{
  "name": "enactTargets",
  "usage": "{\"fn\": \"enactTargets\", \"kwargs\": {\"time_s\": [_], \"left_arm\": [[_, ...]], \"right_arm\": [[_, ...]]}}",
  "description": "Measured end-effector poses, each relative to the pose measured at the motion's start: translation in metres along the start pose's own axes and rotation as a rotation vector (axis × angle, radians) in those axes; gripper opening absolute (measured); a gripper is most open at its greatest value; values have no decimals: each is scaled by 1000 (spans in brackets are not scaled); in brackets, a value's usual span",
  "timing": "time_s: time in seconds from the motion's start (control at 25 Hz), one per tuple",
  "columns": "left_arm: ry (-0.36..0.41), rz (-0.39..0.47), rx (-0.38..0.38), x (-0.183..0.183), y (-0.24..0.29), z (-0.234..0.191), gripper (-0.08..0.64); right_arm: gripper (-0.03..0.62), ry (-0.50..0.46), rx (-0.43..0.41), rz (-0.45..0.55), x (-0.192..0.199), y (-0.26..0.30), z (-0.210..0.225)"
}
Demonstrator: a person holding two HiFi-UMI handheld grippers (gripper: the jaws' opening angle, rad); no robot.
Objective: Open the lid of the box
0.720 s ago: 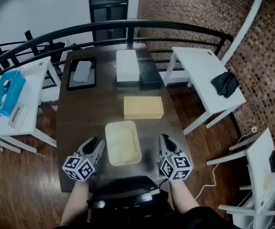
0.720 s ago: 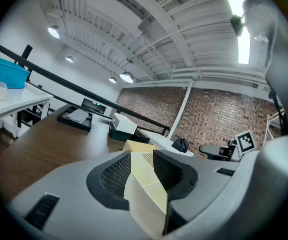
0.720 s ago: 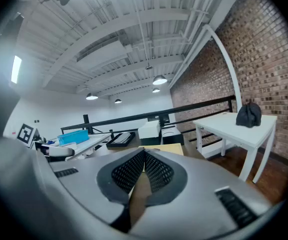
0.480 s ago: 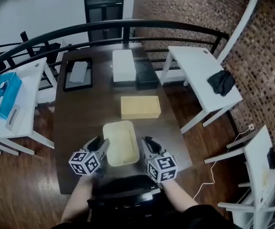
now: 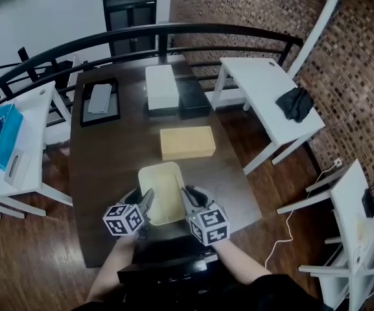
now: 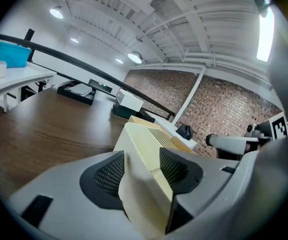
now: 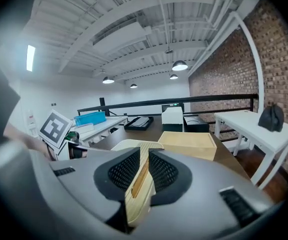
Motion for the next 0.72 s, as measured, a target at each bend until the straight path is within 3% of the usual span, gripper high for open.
{"fn": "enactTargets", "kwargs": {"time_s": [0.04,0.08,0.24,0.36,0.48,0.56,0.72], "left_arm": [[-25,-1,-5,1,0,-1,215],[-43,-3,-11,1,0,-2,215],[-34,-7,-21,0,1,0,214],[-14,-14,-14,0,2,4,215],[8,-15,-9,-1,3,5,214],[26,-14,-8,-2,3,5,214],[76,-16,-8,-4,4,8,212]], "right_arm": [[68,-4,-1,-16,3,4,-2],[133,-9,4,-36,7,8,-3],[138,-72,106,-117,22,31,-3],[83,-102,167,-161,33,40,-1],[74,-112,210,-155,41,43,1],[40,-94,218,-148,41,44,3],[34,-37,213,-140,39,44,6]]}}
Point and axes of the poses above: the fingertips, and each gripper's own axes: y forward along the fingers, z to its right, x out of its underside, the point moved 4 cm from there along -y, backward along the fingers, and after that the axes turned 7 degrees about y, right-handed, at the moved point
